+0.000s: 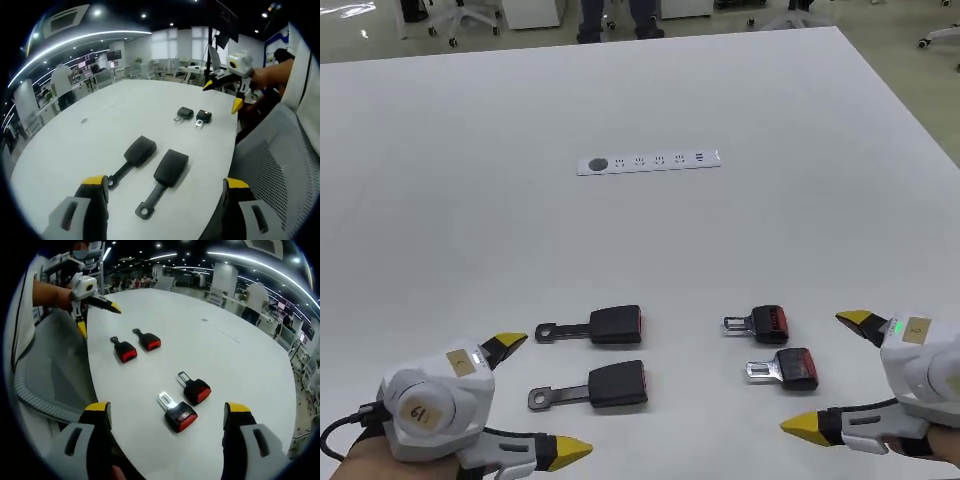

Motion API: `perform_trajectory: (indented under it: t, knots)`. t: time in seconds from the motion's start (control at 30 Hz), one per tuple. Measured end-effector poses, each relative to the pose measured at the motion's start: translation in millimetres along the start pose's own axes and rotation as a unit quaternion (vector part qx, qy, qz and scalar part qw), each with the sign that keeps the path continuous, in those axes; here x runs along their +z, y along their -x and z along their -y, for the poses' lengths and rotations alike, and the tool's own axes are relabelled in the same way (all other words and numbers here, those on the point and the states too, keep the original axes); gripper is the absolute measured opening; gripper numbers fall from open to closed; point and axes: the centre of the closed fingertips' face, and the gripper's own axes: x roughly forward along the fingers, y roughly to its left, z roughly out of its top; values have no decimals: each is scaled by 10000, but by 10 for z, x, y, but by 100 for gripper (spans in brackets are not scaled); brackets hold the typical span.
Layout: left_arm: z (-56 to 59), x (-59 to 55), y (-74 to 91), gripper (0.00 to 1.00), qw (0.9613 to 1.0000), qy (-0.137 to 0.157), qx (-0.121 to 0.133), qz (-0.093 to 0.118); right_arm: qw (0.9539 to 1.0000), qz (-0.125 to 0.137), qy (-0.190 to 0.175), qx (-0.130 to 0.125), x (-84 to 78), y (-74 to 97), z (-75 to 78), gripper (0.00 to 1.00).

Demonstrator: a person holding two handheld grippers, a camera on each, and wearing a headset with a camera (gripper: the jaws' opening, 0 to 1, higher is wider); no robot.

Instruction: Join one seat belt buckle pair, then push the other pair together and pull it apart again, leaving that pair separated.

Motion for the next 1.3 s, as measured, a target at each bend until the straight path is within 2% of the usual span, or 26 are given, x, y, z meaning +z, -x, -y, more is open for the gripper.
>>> perform_trajectory:
  t: [0.07,0.2,0.3,0.6,0.7,0.93,1.0,1.07,1.2,1.3]
  knots:
    - [59,42,-7,95,10000,-8,-19,30,10000,16,-19,-4,14,3,-4,93]
    - [26,16,-3,93,10000,-5,17,34,10000,-15,34,53,4,-9,-39,91]
    - [54,30,21,91,10000,-24,9,96,9999,-7,70,88,-8,-22,-51,90]
    - [100,12,21,88,9999,-93,-30,-57,9998,-79,127,157,-51,-52,-56,85]
    - [133,24,19,82,9998,-126,-99,-69,9996,-98,152,195,-50,-58,-71,81]
    - [125,35,-30,79,9995,-265,-127,-115,9998,-37,118,182,-35,-67,-37,75]
    - [133,16,-59,76,9993,-264,-172,-186,9997,-43,124,187,-41,-73,-18,74]
    - [122,-26,-92,73,9989,-351,-210,-230,9996,-59,167,206,-55,-87,-11,73]
    - [178,-53,-191,72,9979,-465,-332,-320,9992,-178,163,333,-113,-130,-23,66]
    - [176,-58,-251,72,9974,-511,-344,-378,9988,-243,237,342,-142,-160,-14,67]
